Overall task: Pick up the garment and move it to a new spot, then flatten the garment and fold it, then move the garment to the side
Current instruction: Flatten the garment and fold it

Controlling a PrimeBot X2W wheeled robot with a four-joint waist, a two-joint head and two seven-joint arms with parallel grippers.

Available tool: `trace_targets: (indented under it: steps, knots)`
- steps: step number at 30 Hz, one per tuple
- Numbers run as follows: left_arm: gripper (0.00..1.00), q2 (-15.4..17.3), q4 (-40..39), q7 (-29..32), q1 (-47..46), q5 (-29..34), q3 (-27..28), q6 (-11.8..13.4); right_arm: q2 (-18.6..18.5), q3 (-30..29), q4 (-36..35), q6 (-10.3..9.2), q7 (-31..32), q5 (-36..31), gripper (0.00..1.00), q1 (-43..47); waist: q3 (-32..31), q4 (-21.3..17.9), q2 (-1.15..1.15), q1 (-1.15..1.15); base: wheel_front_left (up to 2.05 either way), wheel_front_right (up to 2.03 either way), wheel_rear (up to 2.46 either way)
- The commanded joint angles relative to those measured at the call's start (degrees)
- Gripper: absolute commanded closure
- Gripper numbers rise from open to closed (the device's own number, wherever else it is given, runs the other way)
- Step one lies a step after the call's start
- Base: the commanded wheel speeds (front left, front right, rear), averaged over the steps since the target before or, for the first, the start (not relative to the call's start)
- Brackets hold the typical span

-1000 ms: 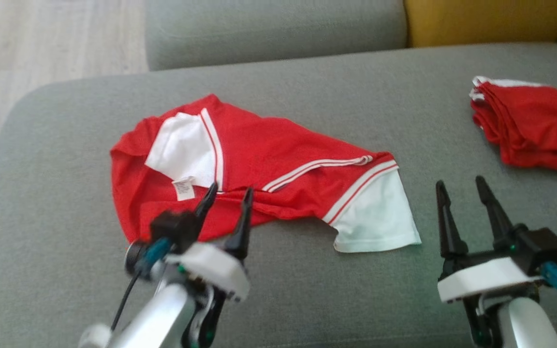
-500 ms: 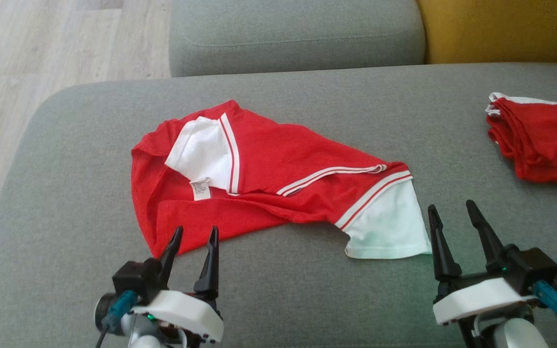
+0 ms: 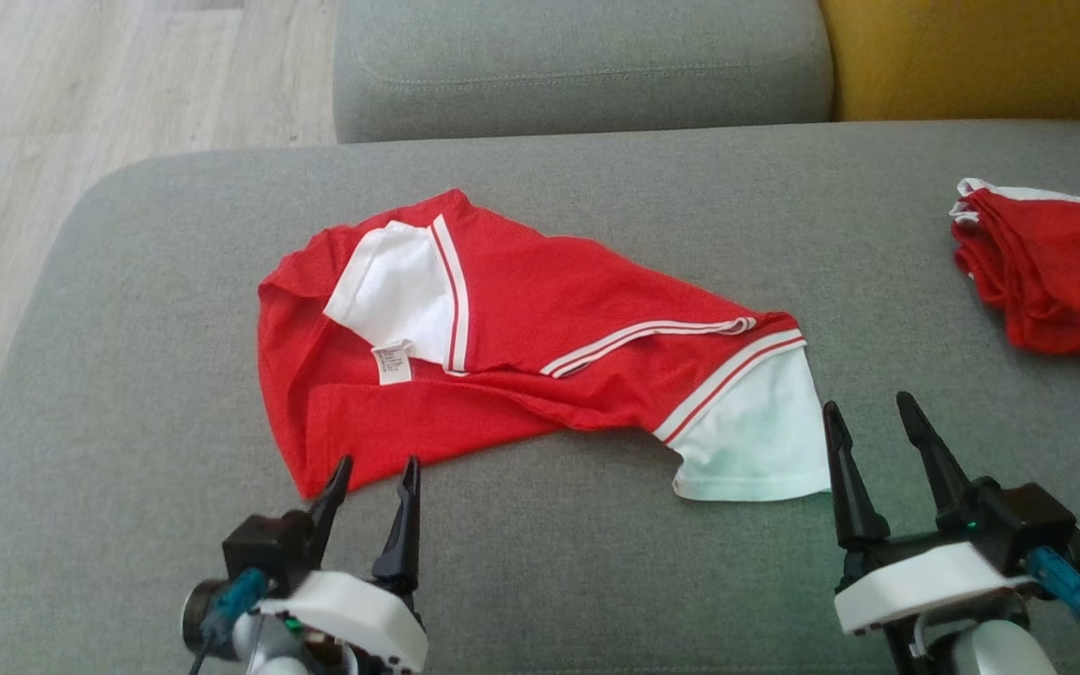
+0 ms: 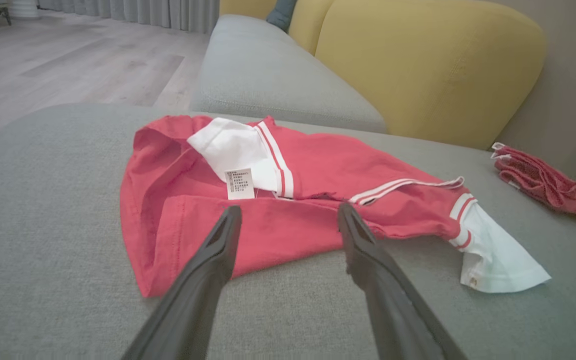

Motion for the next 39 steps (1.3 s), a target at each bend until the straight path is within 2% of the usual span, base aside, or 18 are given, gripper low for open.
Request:
trace_targets:
  steps: [1,9,16,23,26,27,28,29,30,39]
  knots:
    - [0.0,0.3,-0.5,0.1,-4.7,0.4,2.4,-0.4,-0.3,1.6,-1.9,-0.05,-0.3,0.4,0.0,-2.5,0.7,-0.3,0.0,0.0,0.0,0.0,0.0]
    - [0.0,0.5,6.4,4.5,-14.4,0.6,2.9,-0.7,-0.3,2.1,-2.5,-0.05,-0.6,0.2,0.0,-4.9,5.2,-1.5,0.0,0.0,0.0,0.0,0.0]
    - [0.0,-0.6,16.0,8.9,-24.2,-1.1,4.0,-1.4,-0.3,2.4,-2.7,-0.05,-1.0,-0.2,0.0,-7.9,10.9,-3.1,0.0,0.0,0.0,0.0,0.0]
    - [0.0,-0.5,23.7,8.9,-30.4,-1.3,5.2,-0.6,-0.3,2.1,-2.1,-0.05,-1.9,-0.3,0.0,-9.8,14.2,-4.0,0.0,0.0,0.0,0.0,0.0]
    - [0.0,-0.8,25.9,8.6,-31.8,-1.5,5.0,-1.2,-0.3,2.1,-1.8,-0.05,-2.3,-0.3,0.0,-10.3,15.0,-4.2,0.0,0.0,0.0,0.0,0.0]
    - [0.06,-0.9,26.5,8.3,-32.1,-1.6,4.9,-1.4,-0.3,2.0,-1.7,-0.05,-2.4,-0.3,0.0,-10.5,15.1,-4.2,0.0,0.0,0.0,0.0,0.0]
    - [0.4,-0.9,27.1,8.1,-32.4,-1.6,4.8,-1.7,-0.3,2.0,-1.6,-0.05,-2.5,-0.2,0.0,-10.6,15.2,-4.2,0.0,0.0,0.0,0.0,0.0]
    - [0.84,-1.0,27.5,7.8,-32.7,-1.6,4.7,-2.0,-0.3,2.0,-1.5,-0.05,-2.5,-0.2,0.0,-10.7,15.3,-4.2,0.0,0.0,0.0,0.0,0.0]
    - [1.0,-1.1,27.9,7.4,-32.9,-1.7,4.5,-2.3,-0.3,1.9,-1.4,-0.05,-2.6,-0.1,0.0,-10.9,15.4,-4.1,0.0,0.0,0.0,0.0,0.0]
    - [1.0,-1.4,27.0,2.4,-32.0,-0.5,2.9,-3.4,-0.3,0.7,-0.5,-0.05,-3.2,0.0,0.0,-10.8,13.8,-2.3,0.0,0.0,0.0,0.0,0.0]
